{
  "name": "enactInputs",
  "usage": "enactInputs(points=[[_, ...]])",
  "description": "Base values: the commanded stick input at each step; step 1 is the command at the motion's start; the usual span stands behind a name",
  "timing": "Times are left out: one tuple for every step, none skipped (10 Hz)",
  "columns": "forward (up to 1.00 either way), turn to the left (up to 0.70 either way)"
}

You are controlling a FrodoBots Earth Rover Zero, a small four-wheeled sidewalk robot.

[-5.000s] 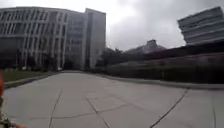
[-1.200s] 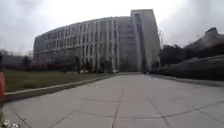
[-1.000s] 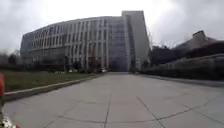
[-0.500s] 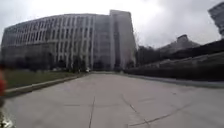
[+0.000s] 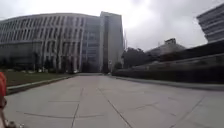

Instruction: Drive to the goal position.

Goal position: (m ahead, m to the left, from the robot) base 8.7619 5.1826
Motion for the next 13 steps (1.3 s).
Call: enactInputs(points=[[0.70,0.00],[0.70,0.00],[0.70,0.00],[0.70,0.00],[0.70,0.00],[0.70,0.00],[0.70,0.00],[0.70,0.00],[0.70,0.00],[0.70,0.00],[0.70,0.00],[0.70,0.00],[0.70,0.07]])
